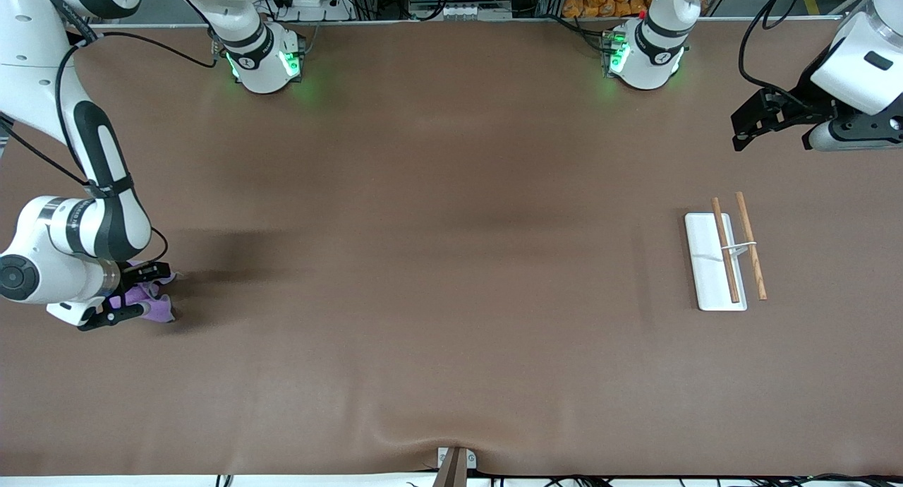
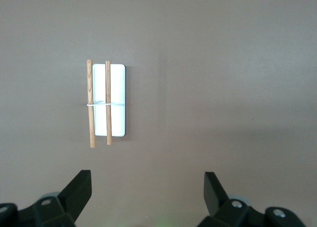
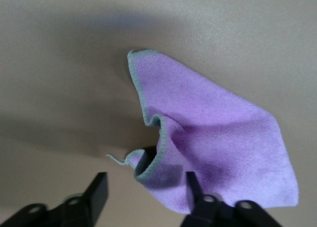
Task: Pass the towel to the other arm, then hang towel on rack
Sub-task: 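Grasp the towel corner with the right gripper and lift it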
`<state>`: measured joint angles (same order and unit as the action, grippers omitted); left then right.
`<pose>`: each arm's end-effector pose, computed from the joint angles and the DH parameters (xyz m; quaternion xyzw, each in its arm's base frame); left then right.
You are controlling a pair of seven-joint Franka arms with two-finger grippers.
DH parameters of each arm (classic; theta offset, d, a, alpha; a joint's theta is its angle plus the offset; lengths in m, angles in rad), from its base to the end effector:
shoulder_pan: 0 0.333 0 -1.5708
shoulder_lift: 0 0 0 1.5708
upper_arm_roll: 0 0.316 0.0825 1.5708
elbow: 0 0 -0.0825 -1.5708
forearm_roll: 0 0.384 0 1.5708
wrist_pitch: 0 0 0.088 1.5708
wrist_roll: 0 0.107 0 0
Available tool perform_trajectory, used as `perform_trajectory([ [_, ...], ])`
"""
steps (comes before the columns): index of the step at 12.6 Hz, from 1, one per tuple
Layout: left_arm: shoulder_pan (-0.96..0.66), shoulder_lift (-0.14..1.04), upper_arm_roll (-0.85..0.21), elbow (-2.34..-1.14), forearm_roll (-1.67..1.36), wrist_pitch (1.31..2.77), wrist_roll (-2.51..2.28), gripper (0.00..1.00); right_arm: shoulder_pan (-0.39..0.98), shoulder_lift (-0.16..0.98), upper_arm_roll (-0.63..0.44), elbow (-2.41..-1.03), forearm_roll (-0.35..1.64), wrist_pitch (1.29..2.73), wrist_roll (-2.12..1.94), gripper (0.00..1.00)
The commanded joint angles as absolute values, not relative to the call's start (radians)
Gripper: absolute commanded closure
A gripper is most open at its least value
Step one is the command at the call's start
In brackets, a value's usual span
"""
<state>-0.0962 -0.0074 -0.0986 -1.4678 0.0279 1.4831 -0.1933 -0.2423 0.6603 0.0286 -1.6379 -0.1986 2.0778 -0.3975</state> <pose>0.5334 -0.1022 0.6690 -0.9998 -0.0006 -0.0139 0.0118 0.6461 -0.1524 0.2153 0.9806 0.1460 -0.1256 0.0357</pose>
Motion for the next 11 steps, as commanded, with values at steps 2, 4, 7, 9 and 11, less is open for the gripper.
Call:
perform_trajectory([
  [2,-0.075,-0.025,-0.1,-1.476,0.015,1.476,-0.173,0.0,-0.255,0.666,0.041,-1.644,-0.218,2.092,-0.403,0.71],
  [4,-0.066,-0.031,-0.1,-1.477,0.015,1.476,-0.172,0.0,-0.255,0.666,0.041,-1.644,-0.218,2.091,-0.403,0.85],
  [7,-0.064,-0.029,-0.1,-1.479,0.017,1.477,-0.172,0.0,-0.264,0.661,0.041,-1.637,-0.206,2.074,-0.39,1.0],
  [9,-0.064,-0.028,-0.1,-1.479,0.017,1.477,-0.172,0.0,-0.264,0.658,0.043,-1.615,-0.183,2.016,-0.387,1.0],
  [11,-0.066,-0.026,-0.1,-1.479,0.015,1.482,-0.172,0.0,-0.258,0.652,0.044,-1.573,-0.1,1.921,-0.385,1.0],
])
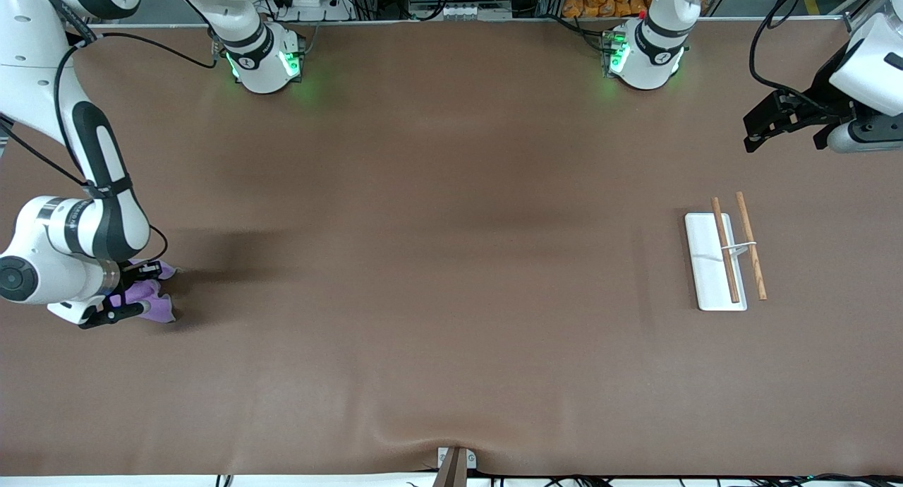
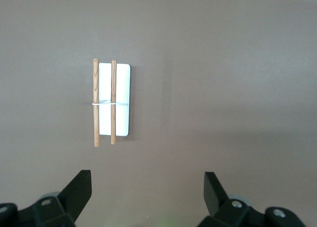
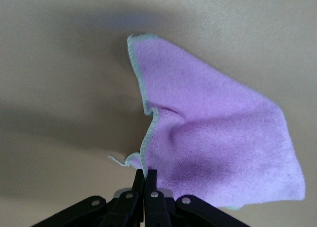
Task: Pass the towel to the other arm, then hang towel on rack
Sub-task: 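Grasp the towel corner with the right gripper and lift it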
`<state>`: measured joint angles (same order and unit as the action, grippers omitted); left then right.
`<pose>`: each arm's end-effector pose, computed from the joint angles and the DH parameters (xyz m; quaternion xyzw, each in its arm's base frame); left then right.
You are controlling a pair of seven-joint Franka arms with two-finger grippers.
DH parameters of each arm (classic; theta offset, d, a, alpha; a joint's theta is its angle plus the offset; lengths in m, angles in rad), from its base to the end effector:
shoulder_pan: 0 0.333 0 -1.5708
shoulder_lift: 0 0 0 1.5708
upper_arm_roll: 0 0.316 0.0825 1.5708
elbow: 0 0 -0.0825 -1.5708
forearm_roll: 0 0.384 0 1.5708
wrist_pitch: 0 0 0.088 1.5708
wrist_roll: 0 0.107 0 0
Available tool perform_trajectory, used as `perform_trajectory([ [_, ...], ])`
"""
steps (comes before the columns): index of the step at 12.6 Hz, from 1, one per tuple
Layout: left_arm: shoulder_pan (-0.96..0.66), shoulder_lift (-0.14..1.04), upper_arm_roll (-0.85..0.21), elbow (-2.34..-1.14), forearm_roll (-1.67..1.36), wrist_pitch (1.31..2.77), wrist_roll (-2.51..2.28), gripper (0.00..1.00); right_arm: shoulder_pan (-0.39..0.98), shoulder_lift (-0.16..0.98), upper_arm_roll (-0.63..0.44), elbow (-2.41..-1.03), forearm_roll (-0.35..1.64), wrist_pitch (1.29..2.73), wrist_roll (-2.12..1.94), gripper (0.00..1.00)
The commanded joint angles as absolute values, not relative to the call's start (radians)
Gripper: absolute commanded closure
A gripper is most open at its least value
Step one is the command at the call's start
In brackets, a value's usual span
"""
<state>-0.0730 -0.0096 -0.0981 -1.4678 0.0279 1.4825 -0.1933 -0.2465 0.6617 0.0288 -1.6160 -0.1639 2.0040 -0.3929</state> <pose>0.5349 -0.0895 0.6701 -0.9997 -0.0125 -0.0145 0.0119 0.6430 -0.1543 0.2187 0.9805 0.1286 -0.1473 0.0162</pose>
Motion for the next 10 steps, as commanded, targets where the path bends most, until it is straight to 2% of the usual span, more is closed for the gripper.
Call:
perform_trajectory([
  [1,-0.066,-0.026,-0.101,-1.48,0.015,1.483,-0.172,0.0,-0.256,0.652,0.044,-1.536,-0.05,1.846,-0.384,1.0],
  [7,-0.064,-0.023,-0.101,-1.482,0.017,1.491,-0.172,0.0,-0.166,0.647,0.064,-1.298,0.02,1.456,-0.126,1.0],
  [10,-0.064,-0.025,-0.101,-1.482,0.017,1.491,-0.172,0.0,-0.114,0.646,0.071,-1.203,0.132,1.329,0.079,1.0],
])
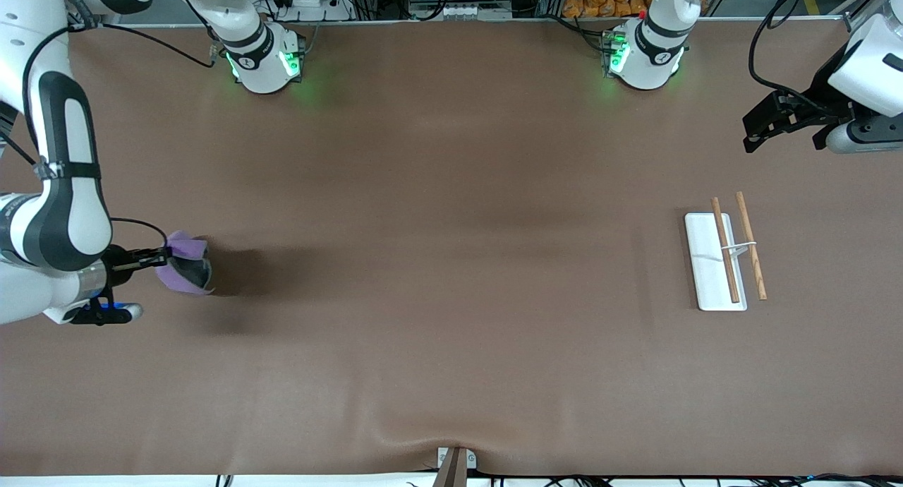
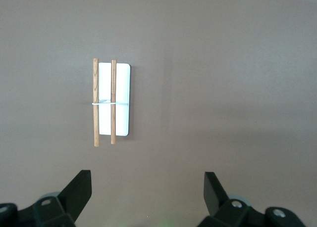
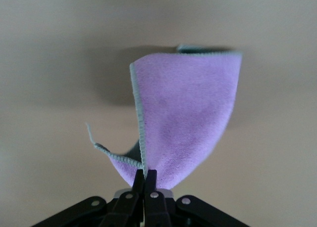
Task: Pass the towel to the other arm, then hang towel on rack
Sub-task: 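Carry the towel toward the table middle while the left gripper approaches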
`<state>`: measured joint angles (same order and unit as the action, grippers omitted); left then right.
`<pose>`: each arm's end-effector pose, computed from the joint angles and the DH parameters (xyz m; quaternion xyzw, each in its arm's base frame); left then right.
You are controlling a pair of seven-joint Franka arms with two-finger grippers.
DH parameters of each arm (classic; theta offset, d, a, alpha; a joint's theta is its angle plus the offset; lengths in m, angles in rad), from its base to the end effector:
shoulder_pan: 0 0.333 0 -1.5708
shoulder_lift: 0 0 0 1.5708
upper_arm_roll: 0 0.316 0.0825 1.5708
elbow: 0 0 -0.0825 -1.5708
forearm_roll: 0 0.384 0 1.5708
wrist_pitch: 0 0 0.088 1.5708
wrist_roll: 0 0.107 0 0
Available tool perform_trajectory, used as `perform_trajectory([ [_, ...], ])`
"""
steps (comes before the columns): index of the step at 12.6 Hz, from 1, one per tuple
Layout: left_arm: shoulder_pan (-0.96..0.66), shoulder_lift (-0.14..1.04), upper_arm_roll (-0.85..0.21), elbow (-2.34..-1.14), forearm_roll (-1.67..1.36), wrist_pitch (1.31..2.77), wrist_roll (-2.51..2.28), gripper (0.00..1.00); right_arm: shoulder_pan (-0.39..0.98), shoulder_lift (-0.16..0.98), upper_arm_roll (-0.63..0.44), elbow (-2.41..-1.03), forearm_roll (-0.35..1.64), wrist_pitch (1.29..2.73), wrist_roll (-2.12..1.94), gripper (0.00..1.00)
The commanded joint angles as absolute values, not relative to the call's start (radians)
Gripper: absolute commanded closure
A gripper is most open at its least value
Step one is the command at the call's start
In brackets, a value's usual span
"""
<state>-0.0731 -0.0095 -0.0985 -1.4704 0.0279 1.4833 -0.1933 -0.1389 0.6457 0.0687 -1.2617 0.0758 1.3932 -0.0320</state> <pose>0.5350 -0.0898 0.6689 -0.9998 -0.0122 -0.0136 0.0121 0.6682 -0.0478 0.3518 -0.9653 0.0229 0.2498 0.0723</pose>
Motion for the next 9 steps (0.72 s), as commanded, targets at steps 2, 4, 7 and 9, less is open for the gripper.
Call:
perform_trajectory([
  [2,-0.066,-0.023,-0.101,-1.482,0.017,1.491,-0.172,0.0,-0.071,0.641,0.071,-1.175,0.185,1.304,0.202,1.0],
  [4,-0.066,-0.02,-0.103,-1.483,0.017,1.491,-0.172,0.0,-0.035,0.603,0.071,-1.172,0.259,1.301,0.343,1.0],
  [7,-0.075,-0.02,-0.106,-1.483,0.015,1.491,-0.172,0.0,0.034,0.598,0.072,-1.134,0.386,1.304,0.605,1.0],
  [9,-0.083,-0.012,-0.107,-1.483,0.014,1.491,-0.173,0.0,0.073,0.601,0.071,-1.102,0.493,1.327,0.782,1.0],
])
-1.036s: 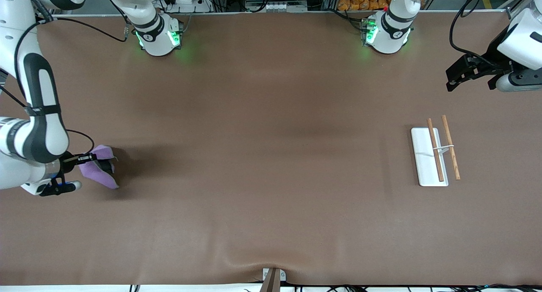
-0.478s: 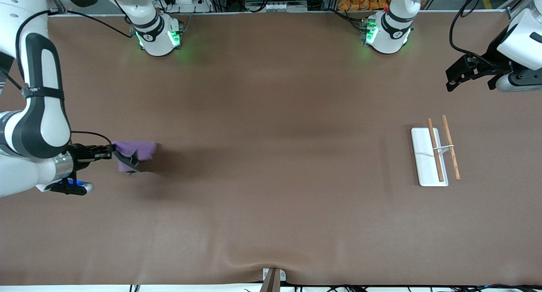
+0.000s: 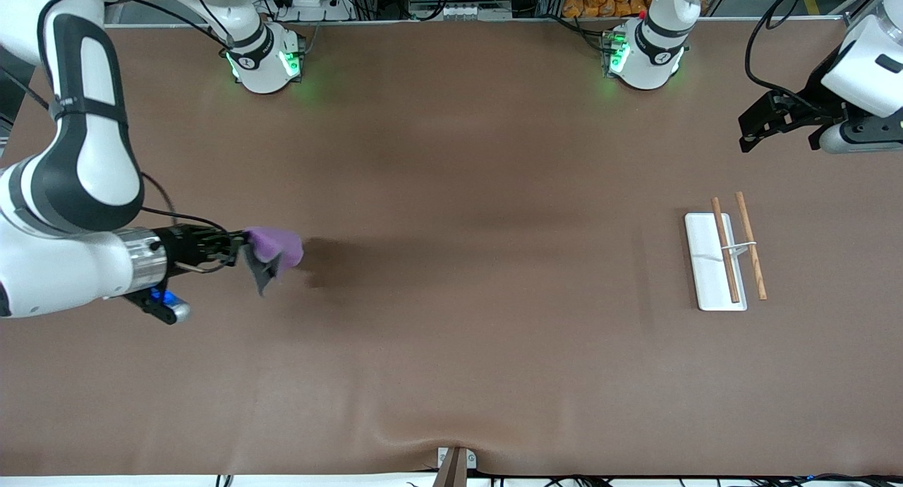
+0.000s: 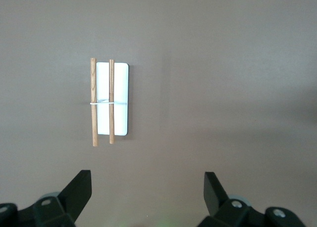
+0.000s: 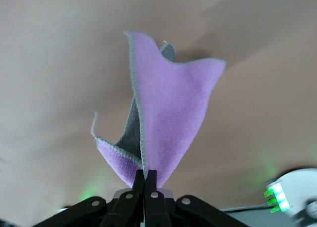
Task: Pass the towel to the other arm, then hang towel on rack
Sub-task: 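Carry the towel toward the table middle while the left gripper approaches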
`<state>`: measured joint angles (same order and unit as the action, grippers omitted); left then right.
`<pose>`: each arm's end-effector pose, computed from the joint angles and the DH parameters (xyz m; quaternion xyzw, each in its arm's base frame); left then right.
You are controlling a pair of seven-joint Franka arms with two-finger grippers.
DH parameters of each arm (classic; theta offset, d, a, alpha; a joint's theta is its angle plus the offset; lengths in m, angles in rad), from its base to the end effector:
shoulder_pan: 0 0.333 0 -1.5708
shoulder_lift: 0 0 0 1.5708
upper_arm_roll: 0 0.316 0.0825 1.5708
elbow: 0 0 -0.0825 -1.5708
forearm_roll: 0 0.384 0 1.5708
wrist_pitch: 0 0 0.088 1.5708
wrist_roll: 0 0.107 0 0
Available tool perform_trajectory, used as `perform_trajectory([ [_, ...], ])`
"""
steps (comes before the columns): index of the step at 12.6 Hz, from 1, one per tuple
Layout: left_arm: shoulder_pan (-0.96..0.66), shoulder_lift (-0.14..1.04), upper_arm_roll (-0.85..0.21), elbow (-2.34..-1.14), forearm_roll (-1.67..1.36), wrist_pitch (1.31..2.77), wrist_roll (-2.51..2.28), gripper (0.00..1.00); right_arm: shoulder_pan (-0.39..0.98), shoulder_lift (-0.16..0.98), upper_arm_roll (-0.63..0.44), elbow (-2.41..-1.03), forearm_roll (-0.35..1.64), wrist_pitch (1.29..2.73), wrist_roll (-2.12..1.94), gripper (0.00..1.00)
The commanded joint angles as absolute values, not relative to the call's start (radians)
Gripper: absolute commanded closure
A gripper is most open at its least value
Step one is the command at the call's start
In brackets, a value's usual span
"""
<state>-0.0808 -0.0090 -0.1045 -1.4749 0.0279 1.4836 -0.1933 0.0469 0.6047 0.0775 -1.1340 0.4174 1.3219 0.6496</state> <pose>0.5340 -0.0972 0.6666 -0.9998 -0.0053 -0.0114 0.0124 0.6695 0.1207 0.4435 -0.9216 0.2411 0.2717 0.1370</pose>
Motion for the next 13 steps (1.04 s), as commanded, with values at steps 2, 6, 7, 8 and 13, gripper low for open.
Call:
perform_trajectory([
  [2,-0.104,0.018,-0.107,-1.482,0.014,1.506,-0.19,0.0,0.124,0.6,0.072,-1.092,0.537,1.393,0.927,1.0],
  [6,-0.135,0.107,-0.121,-1.473,-0.018,1.62,-0.209,0.0,0.222,0.597,0.071,-1.077,0.663,1.547,1.197,1.0],
  [7,-0.144,0.145,-0.123,-1.47,-0.044,1.643,-0.213,0.0,0.244,0.597,0.072,-1.074,0.678,1.596,1.257,1.0],
  [8,-0.155,0.182,-0.123,-1.47,-0.102,1.666,-0.242,0.0,0.273,0.597,0.077,-1.074,0.692,1.656,1.32,1.0],
  [13,-0.198,0.313,-0.124,-1.417,-0.326,1.813,-0.334,0.0,0.391,0.597,0.078,-1.074,0.695,1.925,1.609,1.0],
])
